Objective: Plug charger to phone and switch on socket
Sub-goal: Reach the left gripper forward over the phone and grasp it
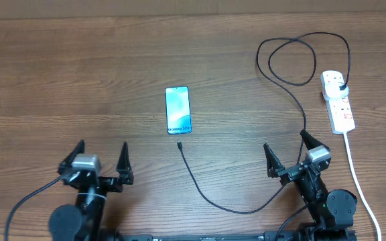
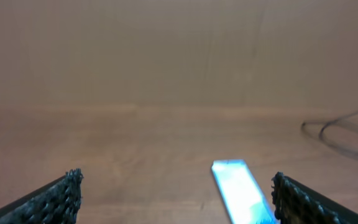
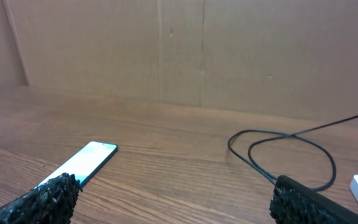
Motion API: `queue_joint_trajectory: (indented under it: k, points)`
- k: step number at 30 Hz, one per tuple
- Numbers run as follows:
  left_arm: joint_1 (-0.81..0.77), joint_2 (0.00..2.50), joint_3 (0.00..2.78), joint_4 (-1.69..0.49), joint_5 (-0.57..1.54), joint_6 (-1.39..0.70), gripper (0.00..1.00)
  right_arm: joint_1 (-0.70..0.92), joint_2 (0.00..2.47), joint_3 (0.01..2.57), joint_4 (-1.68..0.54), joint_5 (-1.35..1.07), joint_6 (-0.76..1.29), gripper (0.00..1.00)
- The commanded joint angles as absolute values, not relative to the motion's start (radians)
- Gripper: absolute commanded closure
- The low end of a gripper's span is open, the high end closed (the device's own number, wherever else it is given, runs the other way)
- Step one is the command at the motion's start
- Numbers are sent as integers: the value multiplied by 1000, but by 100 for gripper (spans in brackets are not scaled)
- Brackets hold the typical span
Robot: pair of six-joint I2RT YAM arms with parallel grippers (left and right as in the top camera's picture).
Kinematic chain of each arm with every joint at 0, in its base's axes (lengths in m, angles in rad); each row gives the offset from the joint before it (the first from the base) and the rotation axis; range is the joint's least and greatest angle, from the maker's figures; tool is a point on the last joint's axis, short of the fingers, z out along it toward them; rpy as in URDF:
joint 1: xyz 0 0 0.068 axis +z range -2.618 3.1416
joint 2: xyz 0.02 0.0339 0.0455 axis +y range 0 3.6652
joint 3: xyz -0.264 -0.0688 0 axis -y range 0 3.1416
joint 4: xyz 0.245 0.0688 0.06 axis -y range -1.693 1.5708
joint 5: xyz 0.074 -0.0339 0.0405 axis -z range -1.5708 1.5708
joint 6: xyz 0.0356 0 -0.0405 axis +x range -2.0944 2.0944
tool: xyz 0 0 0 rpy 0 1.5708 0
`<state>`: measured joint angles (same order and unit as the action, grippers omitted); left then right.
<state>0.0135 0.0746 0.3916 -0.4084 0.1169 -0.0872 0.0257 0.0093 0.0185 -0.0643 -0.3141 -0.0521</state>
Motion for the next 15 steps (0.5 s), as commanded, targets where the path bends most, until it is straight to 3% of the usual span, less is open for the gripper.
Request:
queue_joint_trajectory:
  k: [1,9,15]
  points:
    - [19,272,625,-485,211,-112,1,20,3,8,-57,-308,-54,0]
    - [16,907,1174,-905,334,-111,0,20,3,8,-58,-308,-54,0]
    - [-63,1153,1272,-994,359,-110,0,20,3,8,-57,-308,-54,0]
